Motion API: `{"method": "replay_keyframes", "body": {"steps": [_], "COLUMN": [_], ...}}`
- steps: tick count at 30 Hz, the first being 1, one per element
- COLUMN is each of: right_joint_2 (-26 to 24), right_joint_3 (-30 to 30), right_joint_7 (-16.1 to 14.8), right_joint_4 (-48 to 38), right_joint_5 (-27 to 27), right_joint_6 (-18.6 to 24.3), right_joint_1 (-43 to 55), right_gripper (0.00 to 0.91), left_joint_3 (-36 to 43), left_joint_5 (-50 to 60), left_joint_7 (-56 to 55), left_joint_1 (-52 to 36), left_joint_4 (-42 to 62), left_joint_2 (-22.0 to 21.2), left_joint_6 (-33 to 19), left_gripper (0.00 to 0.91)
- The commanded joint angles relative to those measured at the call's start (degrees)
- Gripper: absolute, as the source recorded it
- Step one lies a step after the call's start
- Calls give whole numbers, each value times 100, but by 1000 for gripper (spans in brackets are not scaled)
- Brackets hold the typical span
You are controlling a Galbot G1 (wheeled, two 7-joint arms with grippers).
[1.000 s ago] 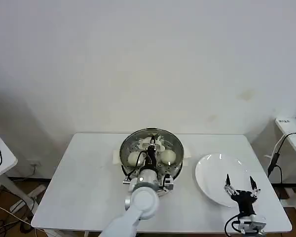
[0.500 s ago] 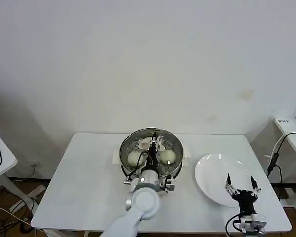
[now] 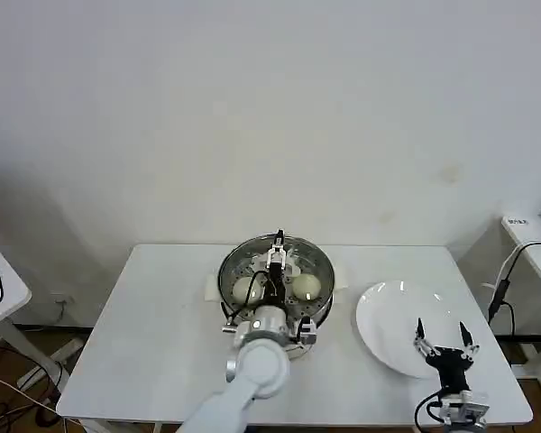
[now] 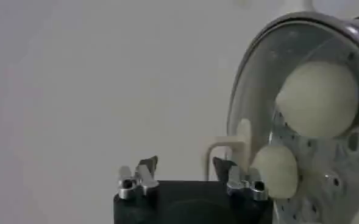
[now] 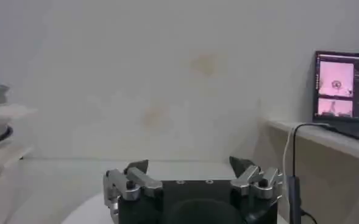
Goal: Take steamed baozi put them in steamer then cover it.
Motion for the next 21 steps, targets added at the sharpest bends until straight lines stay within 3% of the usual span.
{"method": "replay_keyframes", "body": {"steps": [1,21], "right_joint_2": [-16,-40], "right_joint_3": [14,9], "right_joint_7": [-3,-8], "right_joint_4": [27,109], "right_joint_5": [10,-75], "right_joint_6": [1,-42], "right_joint_1": [-17,-103], "right_gripper": [907,907], "left_joint_3": [-8,-118], "left_joint_5": [-13,-89], "left_joint_7": [-1,-33], "left_joint_1": [101,766], "left_joint_4": [-270,-1070], "left_joint_2": [87,382], "left_joint_6": [-12,-49], "left_gripper": [907,907]}}
